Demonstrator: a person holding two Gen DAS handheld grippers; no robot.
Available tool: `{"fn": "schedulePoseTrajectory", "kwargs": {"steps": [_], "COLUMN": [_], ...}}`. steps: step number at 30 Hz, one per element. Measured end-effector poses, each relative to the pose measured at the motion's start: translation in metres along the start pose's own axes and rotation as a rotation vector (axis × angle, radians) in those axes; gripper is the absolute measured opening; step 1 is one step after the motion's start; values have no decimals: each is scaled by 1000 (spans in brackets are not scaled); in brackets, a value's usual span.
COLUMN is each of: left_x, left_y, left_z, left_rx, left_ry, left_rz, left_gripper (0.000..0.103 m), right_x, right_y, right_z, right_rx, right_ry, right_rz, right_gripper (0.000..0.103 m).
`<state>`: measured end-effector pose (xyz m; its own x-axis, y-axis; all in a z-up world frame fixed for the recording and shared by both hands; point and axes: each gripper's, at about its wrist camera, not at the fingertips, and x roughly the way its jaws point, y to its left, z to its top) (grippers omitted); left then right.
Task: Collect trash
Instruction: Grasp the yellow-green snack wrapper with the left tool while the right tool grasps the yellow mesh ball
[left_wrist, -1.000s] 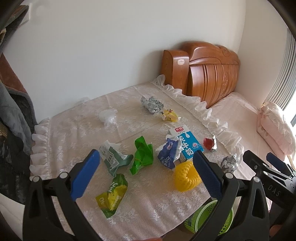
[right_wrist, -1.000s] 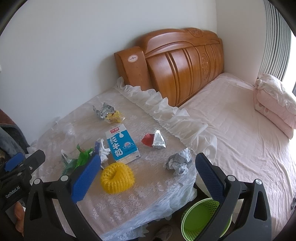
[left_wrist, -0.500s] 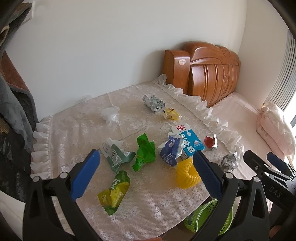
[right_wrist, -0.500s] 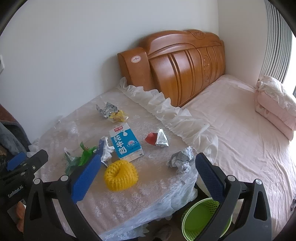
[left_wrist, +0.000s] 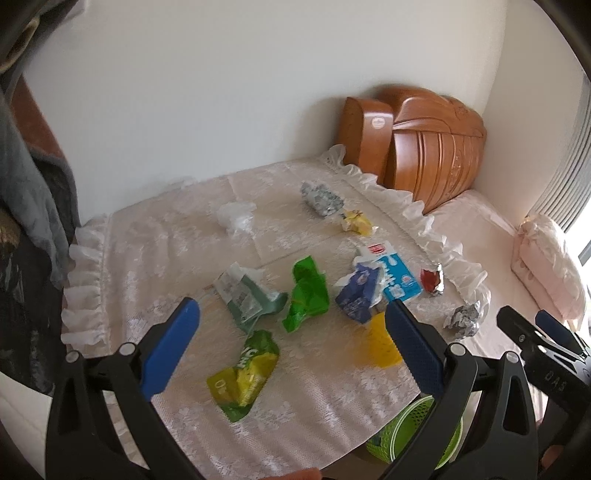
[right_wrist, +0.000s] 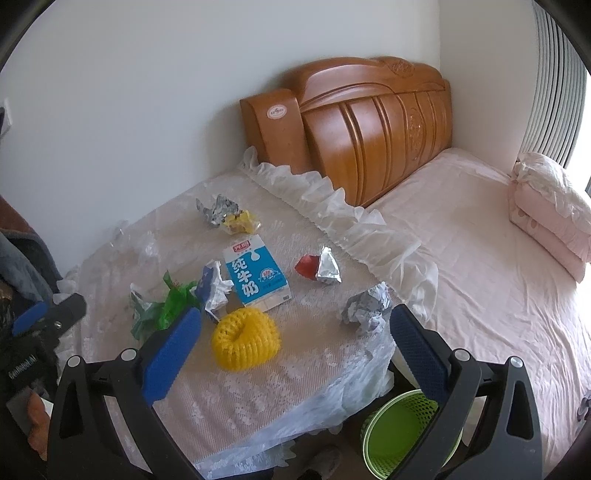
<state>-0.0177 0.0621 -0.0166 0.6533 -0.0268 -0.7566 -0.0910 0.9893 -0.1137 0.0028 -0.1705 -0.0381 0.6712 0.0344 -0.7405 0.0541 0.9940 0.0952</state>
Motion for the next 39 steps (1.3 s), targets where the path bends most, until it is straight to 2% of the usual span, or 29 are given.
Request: {"fn": "schedulePoseTrajectory", "kwargs": {"steps": [5,9,13,17,22,23,25,26,29,31,35,39], "left_x": [10,23,44,79,109,116,124,130,134,131,120,109], "left_y": [40,59,61,54,45,43,41,40,42,44,48,55], "left_z": [-17,-35,-54,-70,-76,-77,-78,-79,-83,-84,-80,-75], "left_rx": [-49,-46,43,128,199,212,222,225,244,249,224,197], "left_ry": [28,62,119,231,285,302,326,353,355,349,341,327], "left_rz": [26,36,20,-57,-86,-97,-109,-124,-109,-116,-142,-164], "left_gripper": [96,96,96,96,96,93,79,69,55,53,40,40], "right_x": [13,25,33,39,46,47,52,54,62,72,98,129], "right_y": [-2,-3,0,4,8,9,12,13,18,25,44,57], "right_z": [-12,-23,-33,-42,-49,-49,-51,-52,-52,-51,-48,-48], "right_rx": [10,21,19,16,16,19,24,27,32,25,-6,9], "right_ry": [46,86,111,132,152,155,165,169,179,187,209,238], "right_rz": [3,16,33,37,24,24,22,21,18,18,23,-21], "right_gripper": [101,101,101,101,101,101,101,101,101,101,101,101]}}
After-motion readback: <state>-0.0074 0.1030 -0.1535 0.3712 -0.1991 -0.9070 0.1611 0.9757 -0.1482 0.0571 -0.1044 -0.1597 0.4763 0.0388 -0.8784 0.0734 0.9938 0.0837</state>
